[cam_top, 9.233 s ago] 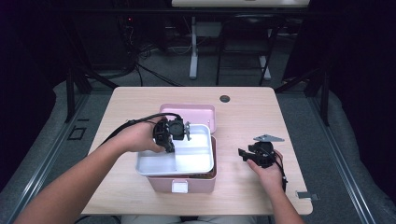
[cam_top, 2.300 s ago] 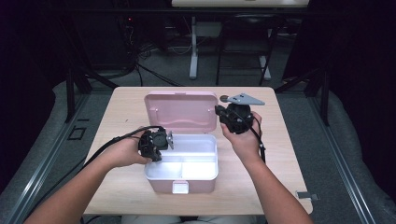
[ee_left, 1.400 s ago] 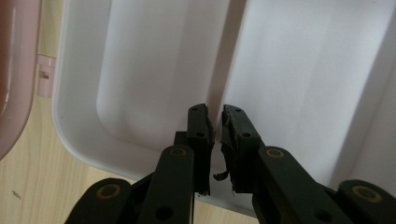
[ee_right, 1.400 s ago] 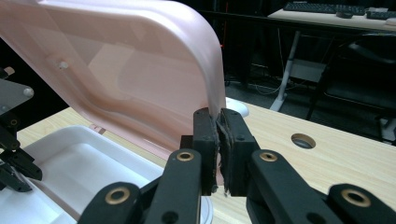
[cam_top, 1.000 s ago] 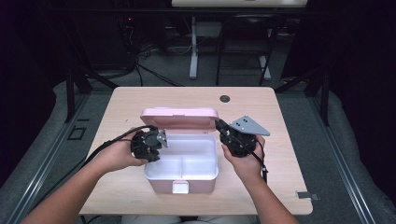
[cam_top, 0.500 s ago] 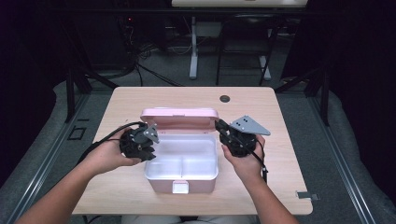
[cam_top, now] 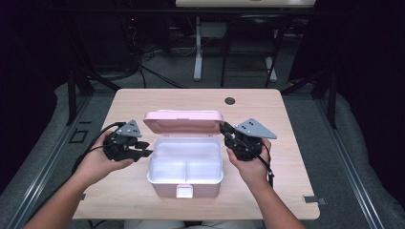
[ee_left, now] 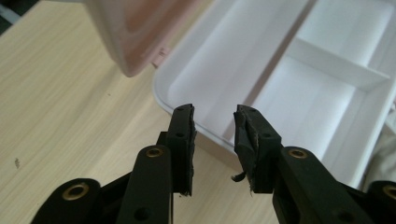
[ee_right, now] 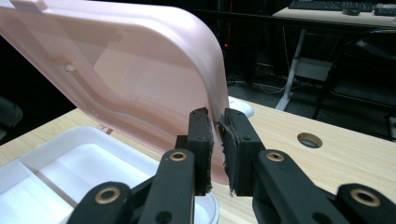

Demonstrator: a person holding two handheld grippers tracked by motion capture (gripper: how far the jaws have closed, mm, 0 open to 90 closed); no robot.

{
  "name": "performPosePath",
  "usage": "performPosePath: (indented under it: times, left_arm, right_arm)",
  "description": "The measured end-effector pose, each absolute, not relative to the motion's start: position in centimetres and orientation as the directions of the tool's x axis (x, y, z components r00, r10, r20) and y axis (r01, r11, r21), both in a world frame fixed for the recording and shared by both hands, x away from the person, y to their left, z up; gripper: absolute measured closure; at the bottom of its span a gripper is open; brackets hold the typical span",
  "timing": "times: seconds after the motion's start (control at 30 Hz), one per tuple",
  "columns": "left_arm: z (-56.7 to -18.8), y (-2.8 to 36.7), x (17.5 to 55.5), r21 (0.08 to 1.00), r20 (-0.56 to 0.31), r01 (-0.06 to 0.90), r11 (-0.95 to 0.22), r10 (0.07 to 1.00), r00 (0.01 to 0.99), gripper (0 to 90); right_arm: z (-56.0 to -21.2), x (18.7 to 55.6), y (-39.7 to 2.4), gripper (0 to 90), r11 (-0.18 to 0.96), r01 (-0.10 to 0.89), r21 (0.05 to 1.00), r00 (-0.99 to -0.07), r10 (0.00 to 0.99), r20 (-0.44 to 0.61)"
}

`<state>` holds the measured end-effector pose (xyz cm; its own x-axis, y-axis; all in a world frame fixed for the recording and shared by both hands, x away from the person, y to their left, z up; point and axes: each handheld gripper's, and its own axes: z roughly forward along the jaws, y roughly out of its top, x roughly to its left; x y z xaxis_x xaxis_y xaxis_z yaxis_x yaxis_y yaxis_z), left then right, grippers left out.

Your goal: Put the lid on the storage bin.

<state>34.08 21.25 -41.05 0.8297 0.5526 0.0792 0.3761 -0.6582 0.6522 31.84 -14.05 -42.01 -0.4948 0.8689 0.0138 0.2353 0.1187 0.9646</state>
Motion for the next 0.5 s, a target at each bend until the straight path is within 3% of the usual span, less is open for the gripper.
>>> performPosePath:
  times: [0.23, 0.5]
  left_arm:
    - [-40.7, 22.5, 33.8, 0.768, 0.076, 0.375, -0.519, 0.656, 0.751, 63.1]
    - [-40.1, 22.6, 34.0, 0.857, 0.044, 0.335, -0.391, 0.704, 0.709, 62.5]
  right_arm:
    - [-42.0, 31.8, -14.1, 81.1, 0.116, 0.233, 0.965, -0.496, 0.868, 0.015]
    - [-42.0, 31.8, -14.1, 80.6, 0.115, 0.233, 0.966, -0.500, 0.866, 0.017]
